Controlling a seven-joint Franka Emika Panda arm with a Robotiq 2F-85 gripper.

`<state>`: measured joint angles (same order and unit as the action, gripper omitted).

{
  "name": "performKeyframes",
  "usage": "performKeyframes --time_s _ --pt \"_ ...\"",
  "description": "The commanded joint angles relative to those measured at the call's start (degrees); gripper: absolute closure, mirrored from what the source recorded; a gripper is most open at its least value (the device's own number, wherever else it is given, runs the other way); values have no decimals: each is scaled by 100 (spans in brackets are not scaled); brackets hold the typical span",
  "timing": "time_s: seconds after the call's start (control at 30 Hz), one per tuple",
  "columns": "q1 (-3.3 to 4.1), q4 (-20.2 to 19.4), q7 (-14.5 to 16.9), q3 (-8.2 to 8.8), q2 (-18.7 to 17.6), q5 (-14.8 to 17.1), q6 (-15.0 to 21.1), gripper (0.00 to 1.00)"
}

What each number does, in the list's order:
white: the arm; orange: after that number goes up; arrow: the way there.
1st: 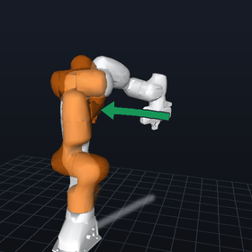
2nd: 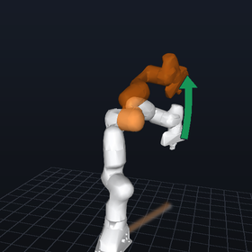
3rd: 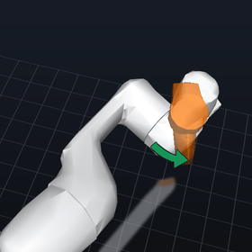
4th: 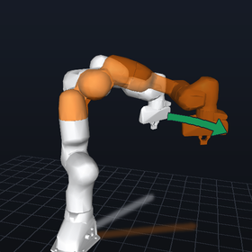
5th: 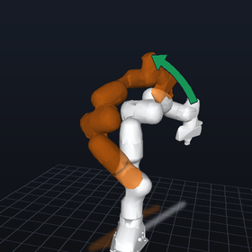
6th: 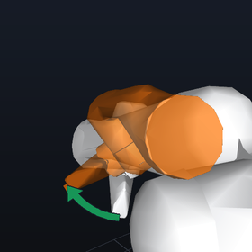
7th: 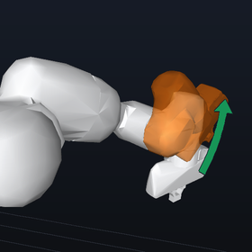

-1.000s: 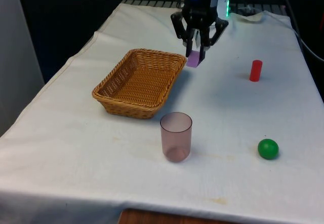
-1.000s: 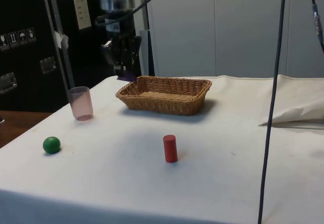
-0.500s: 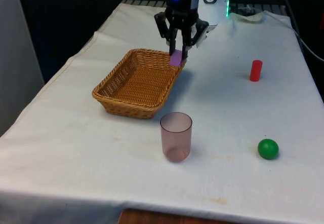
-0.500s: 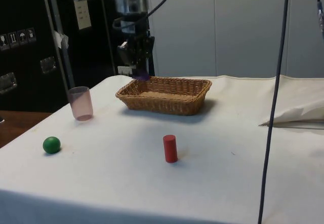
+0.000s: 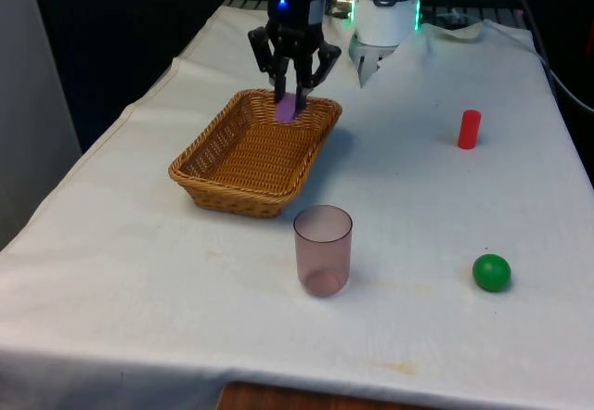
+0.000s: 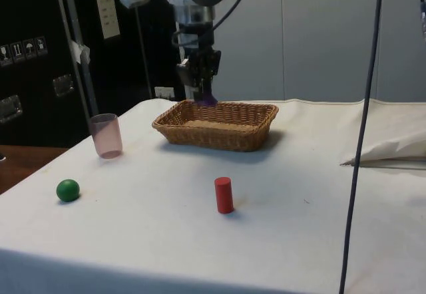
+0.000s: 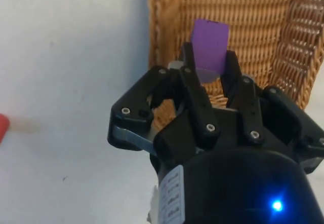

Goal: Pick up the triangular block and place it into the basket.

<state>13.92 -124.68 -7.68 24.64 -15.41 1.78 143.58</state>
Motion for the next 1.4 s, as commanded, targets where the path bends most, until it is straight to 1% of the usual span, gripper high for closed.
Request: performKeyframes --time_s 0.0,0.07,0.1,0.13,0.17,0.23,0.27,0.33,0.37,0.4,0.43,0.57,0.63,0.67,0.7,0.73,0.8,0.83,0.9,0.93,0.97,1.0,1.3,1.37 --pt "-52 -40 92 -11 -63 74 178 67" --pt "-80 -57 143 6 -120 97 292 67" --pt "-29 -57 63 46 -103 17 218 67" --pt "-86 -69 172 17 -160 109 344 67" --pt "-103 -74 206 34 -201 132 407 67" --pt "-115 -86 264 57 -275 160 504 67" --pt "-132 -80 338 86 -372 218 607 67" --pt "-143 -74 413 103 -458 275 693 67" --pt "-160 -74 458 115 -504 309 739 67" --pt "-92 -57 372 189 -516 229 682 67" --pt "-172 -69 498 120 -556 344 791 67" --pt "-206 -52 688 149 -796 510 1026 67" --pt "-201 -34 728 143 -905 567 1129 67" --pt "-138 -46 647 241 -865 470 1037 67" --pt "-201 -29 745 143 -957 596 1180 67" --pt "-195 -17 751 132 -1003 607 1226 67" --pt "-212 40 751 103 -1140 659 1346 67" --pt "-212 57 745 97 -1180 682 1381 67" --pt "-189 69 733 126 -1215 670 1387 67" --pt "-172 74 722 149 -1215 653 1369 67" --pt "-138 97 682 195 -1272 607 1375 67" --pt "-166 74 716 160 -1220 642 1369 67" --pt "-138 92 682 201 -1255 607 1369 67" --pt "-143 92 688 189 -1249 613 1369 67"
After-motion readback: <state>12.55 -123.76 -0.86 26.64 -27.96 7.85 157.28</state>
